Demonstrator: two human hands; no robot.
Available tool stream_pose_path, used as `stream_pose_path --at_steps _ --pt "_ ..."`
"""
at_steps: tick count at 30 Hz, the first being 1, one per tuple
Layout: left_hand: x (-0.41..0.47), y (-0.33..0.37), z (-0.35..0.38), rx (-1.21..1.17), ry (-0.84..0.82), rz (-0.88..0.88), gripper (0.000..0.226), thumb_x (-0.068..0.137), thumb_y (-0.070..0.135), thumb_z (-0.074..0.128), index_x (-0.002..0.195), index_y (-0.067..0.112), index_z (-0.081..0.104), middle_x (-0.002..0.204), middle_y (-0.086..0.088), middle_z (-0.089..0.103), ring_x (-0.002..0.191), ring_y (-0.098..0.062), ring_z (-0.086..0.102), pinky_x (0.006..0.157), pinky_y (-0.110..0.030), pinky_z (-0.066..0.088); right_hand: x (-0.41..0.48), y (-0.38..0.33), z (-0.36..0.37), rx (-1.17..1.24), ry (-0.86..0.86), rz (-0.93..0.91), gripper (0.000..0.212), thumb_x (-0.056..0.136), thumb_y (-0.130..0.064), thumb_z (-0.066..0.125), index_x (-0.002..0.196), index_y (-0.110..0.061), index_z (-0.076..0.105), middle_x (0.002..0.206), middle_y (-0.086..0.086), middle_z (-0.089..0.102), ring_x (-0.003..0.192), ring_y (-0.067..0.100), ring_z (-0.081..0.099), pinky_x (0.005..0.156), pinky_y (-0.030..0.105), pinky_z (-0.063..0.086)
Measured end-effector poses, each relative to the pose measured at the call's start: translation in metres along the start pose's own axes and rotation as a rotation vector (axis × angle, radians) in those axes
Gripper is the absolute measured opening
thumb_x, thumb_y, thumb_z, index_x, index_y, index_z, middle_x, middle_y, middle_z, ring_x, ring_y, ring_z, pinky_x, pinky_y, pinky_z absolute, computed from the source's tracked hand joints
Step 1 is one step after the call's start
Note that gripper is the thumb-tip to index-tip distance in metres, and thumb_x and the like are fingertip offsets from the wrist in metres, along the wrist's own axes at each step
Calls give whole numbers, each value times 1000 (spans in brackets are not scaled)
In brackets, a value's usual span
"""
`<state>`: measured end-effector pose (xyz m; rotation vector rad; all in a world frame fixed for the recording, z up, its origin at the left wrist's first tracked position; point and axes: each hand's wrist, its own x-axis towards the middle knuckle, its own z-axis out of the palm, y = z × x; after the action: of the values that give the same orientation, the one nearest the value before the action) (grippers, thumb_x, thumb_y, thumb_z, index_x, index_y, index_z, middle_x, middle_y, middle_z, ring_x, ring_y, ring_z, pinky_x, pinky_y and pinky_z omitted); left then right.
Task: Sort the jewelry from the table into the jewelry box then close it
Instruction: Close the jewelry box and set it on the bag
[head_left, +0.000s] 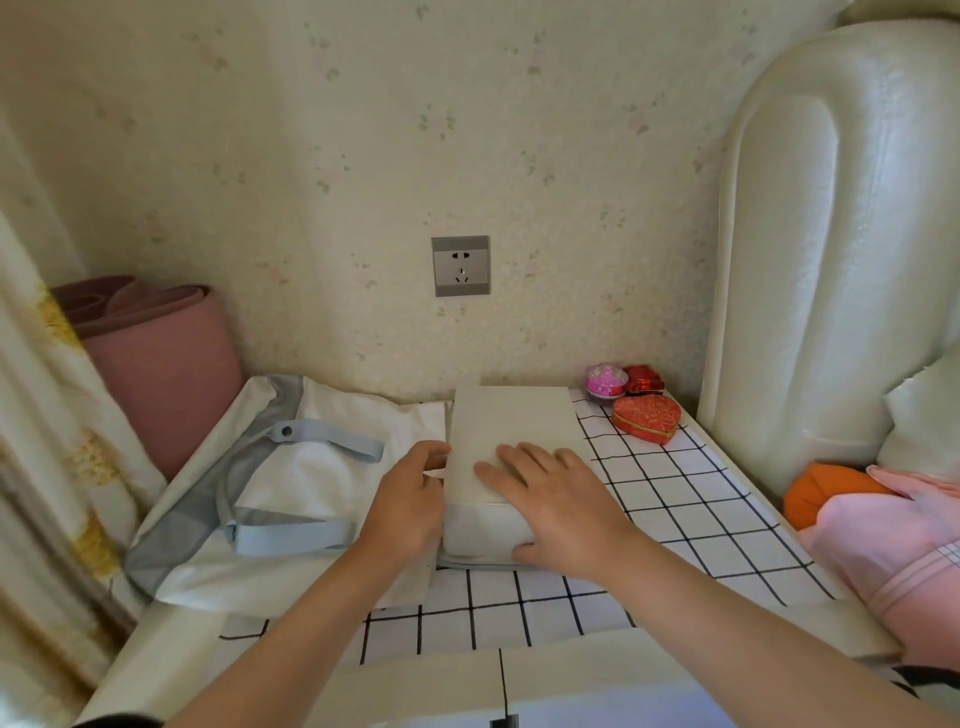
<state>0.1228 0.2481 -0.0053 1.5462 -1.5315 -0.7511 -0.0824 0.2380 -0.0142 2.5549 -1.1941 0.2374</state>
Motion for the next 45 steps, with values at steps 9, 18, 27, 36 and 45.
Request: stream_pose_path --at_steps 9,18,27,36,45 --pt "-12 -21 -13 804 -292 49 41 87 35 57 126 26 52 119 1 50 114 -20 43 93 -34 44 -5 -12 6 -87 26 -7 112 57 -50 85 151 -22 30 150 14 41 131 37 47 97 51 47" --pt "-5 -11 -30 642 -192 74 33 89 11 52 117 28 54 93 0 67 79 -16 62 69 -30 53 -5 -11 2 -8 91 -29 81 78 -65 58 146 -24 38 144 6 47 129 30 47 96 47 45" --pt "10 15 -33 353 149 -118 27 92 11 45 101 4 69 85 -1 63 71 -15 59 61 -25 47 -1 25 -6 588 133 606 48 100 -47 43 138 -18 54 141 1 52 129 21 47 105 40 42" --pt "2 24 -3 573 -73 -69 67 84 67 54 129 18 57 123 0 43 112 -17 50 92 -30 47 6 43 3 1369 -198 1150 60 76 -58 63 113 -12 67 103 7 71 96 29 68 97 42 52" --pt "-1 17 -11 417 -92 -82 35 87 55 62 97 22 64 103 2 50 81 -7 54 66 -18 41 11 37 3 1634 -73 1043 80 64 -56 72 130 -14 56 113 7 72 97 24 72 66 31 55"
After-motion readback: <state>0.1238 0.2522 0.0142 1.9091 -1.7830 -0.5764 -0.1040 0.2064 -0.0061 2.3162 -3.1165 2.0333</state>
